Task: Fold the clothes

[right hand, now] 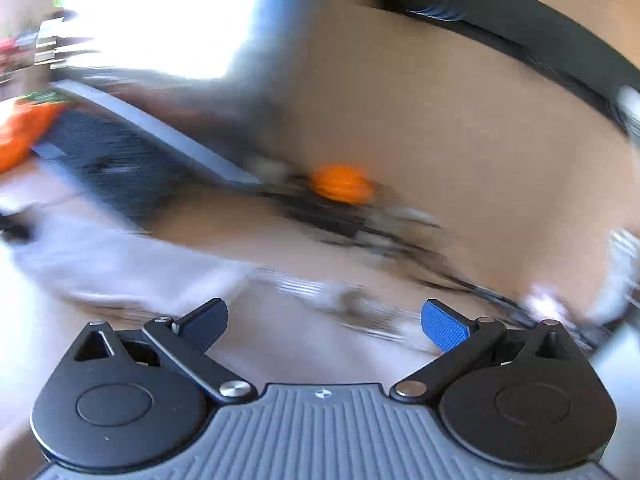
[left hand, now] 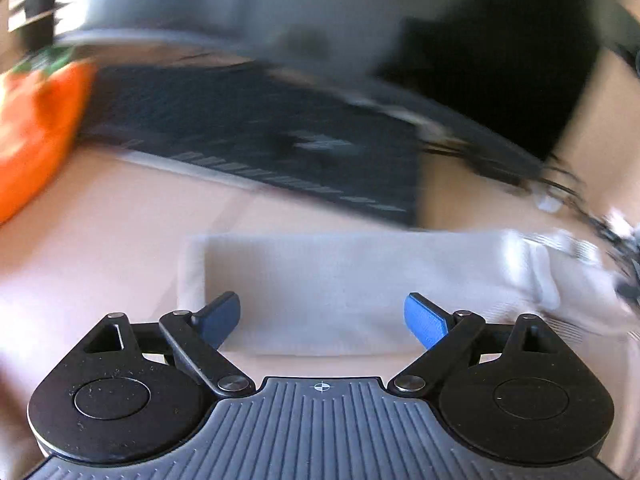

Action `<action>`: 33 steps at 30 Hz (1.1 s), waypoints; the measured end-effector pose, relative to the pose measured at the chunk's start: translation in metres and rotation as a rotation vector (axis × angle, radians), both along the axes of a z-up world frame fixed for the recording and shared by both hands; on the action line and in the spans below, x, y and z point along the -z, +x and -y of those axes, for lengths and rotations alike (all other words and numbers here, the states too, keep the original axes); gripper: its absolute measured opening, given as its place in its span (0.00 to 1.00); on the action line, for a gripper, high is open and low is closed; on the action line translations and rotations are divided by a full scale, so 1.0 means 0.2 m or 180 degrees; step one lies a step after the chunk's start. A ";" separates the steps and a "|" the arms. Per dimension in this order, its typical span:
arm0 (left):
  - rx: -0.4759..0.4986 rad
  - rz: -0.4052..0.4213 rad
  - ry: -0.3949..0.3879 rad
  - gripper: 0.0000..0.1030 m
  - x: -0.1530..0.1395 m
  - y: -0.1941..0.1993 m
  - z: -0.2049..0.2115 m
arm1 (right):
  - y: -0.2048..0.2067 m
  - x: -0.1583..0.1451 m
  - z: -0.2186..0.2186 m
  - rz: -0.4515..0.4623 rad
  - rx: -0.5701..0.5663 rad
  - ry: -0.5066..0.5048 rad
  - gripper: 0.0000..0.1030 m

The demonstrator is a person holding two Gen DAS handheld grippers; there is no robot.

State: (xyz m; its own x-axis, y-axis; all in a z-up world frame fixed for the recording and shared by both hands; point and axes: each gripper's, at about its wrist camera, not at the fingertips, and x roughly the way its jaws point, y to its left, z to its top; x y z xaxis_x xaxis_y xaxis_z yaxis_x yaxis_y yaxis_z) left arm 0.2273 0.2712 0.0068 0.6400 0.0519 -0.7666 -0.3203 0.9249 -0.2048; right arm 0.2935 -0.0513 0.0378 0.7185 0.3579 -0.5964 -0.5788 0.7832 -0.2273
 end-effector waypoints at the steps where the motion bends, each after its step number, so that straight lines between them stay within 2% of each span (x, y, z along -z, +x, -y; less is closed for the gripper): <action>1: -0.0093 -0.0023 -0.0079 0.88 0.02 0.00 -0.06 | -0.05 0.02 -0.11 -0.0054 -0.0202 0.0004 1.00; 3: -0.0194 -0.0039 -0.0208 0.78 0.04 0.00 -0.14 | -0.13 0.06 -0.30 -0.0144 -0.0528 -0.0007 0.91; 4: -0.0224 -0.0043 -0.0241 0.65 0.05 0.01 -0.16 | -0.18 0.09 -0.40 -0.0178 -0.0708 -0.0025 0.72; 5: -0.0243 -0.0051 -0.0274 0.61 0.06 0.02 -0.18 | -0.21 0.11 -0.49 -0.0206 -0.0847 -0.0047 0.57; 9: -0.0216 -0.0072 -0.0334 0.60 0.08 0.06 -0.21 | -0.29 0.19 -0.77 -0.0262 -0.1256 -0.0129 0.52; 11: -0.0188 -0.0078 -0.0330 0.45 0.10 0.07 -0.22 | -0.31 0.22 -0.87 -0.0288 -0.1405 -0.0146 0.44; 12: -0.0174 -0.0075 -0.0311 0.43 0.10 0.08 -0.22 | -0.32 0.23 -0.92 -0.0299 -0.1463 -0.0144 0.42; 13: -0.0155 -0.0064 -0.0328 0.35 0.10 0.09 -0.23 | -0.34 0.23 -0.96 -0.0308 -0.1521 -0.0142 0.40; 14: -0.0132 -0.0053 -0.0388 0.26 0.10 0.09 -0.25 | -0.35 0.24 -1.00 -0.0318 -0.1578 -0.0139 0.36; 15: -0.0121 -0.0045 -0.0465 0.24 0.11 0.10 -0.27 | -0.35 0.26 -1.04 -0.0331 -0.1624 -0.0148 0.34; 25: -0.0026 0.0114 -0.1093 0.22 0.10 0.12 -0.37 | -0.41 0.35 -1.35 -0.0335 -0.1847 -0.0232 0.32; 27: 0.0043 0.0177 -0.1166 0.25 0.07 0.11 -0.38 | -0.41 0.37 -1.39 -0.0322 -0.1854 -0.0261 0.32; 29: 0.0062 0.0279 -0.1160 0.42 0.03 0.09 -0.39 | -0.40 0.37 -1.40 -0.0273 -0.1861 -0.0304 0.16; 31: -0.0027 0.0416 -0.1092 0.53 -0.02 0.03 -0.43 | -0.38 0.34 -1.38 -0.0255 -0.1854 -0.0272 0.10; 33: -0.0212 0.0535 -0.0929 0.68 -0.07 -0.04 -0.47 | -0.34 0.29 -1.34 -0.0196 -0.1776 -0.0184 0.09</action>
